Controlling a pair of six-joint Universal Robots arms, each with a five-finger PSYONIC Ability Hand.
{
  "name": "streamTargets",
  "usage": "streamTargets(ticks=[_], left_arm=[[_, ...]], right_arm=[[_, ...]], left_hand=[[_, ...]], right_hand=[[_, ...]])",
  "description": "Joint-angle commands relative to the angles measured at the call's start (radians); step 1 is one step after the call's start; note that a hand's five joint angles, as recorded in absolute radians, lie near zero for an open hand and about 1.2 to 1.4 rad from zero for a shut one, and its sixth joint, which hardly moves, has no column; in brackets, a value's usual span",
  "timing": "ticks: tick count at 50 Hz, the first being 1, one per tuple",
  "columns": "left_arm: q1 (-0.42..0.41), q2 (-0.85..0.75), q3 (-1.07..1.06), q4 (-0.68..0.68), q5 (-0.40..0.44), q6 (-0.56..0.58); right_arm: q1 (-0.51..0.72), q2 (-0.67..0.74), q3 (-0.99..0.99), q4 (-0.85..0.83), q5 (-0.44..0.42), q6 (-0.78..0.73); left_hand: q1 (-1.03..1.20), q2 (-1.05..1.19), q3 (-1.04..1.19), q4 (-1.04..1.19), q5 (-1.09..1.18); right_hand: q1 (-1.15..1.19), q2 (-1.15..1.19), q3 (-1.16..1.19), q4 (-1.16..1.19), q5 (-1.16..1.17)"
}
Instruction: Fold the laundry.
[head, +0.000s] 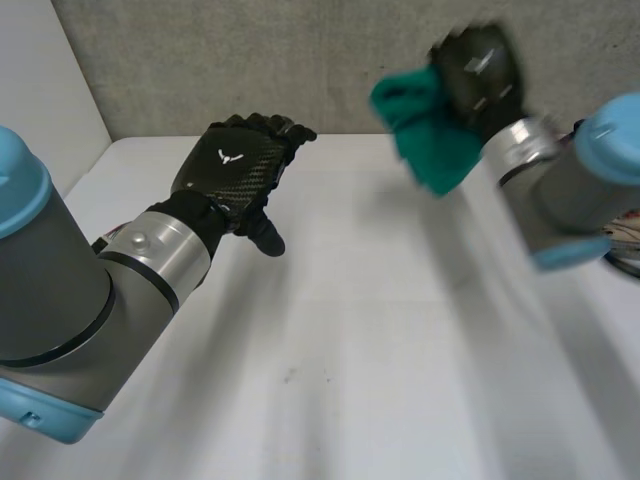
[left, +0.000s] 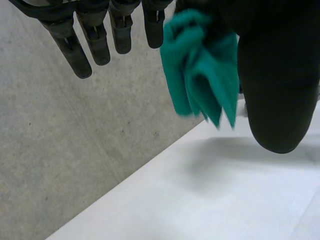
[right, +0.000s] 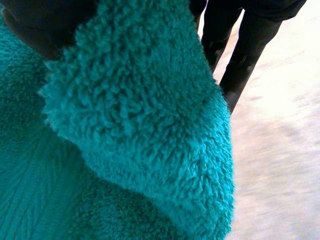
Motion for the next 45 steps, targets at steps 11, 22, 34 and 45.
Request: streamTargets(ticks=[11, 22, 34, 45], left_arm=[[-0.072, -0.012, 0.029, 0.002, 0.002, -0.001], [-0.103, -0.046, 0.032, 0.016, 0.002, -0.001], [-0.117, -0.063, 0.02, 0.016, 0.002, 0.0], [-0.118, -0.064, 0.015, 0.016, 0.001, -0.001]], right_arm=[[-0.492, 0.159, -0.269, -0.244, -0.189, 0.436], [-0.684, 0.397, -0.265, -0.248, -0.395, 0.525], [-0.764, 0.396, -0.096, -0.343, -0.483, 0.479], [-0.762, 0.161, 0.092, -0.276, -0.438, 0.483]], left_hand=[[0.019, 0.003, -0.004, 0.007, -0.005], [0.022, 0.005, -0.001, 0.01, -0.002], [0.025, 0.008, 0.002, 0.013, 0.001], [0.022, 0.006, -0.001, 0.01, -0.002]], right_hand=[[0.351, 0.255, 0.248, 0.197, 0.287], [0.351, 0.255, 0.248, 0.197, 0.287], [0.351, 0.255, 0.248, 0.197, 0.287], [-0.871, -0.967, -0.974, -1.024, -0.935]])
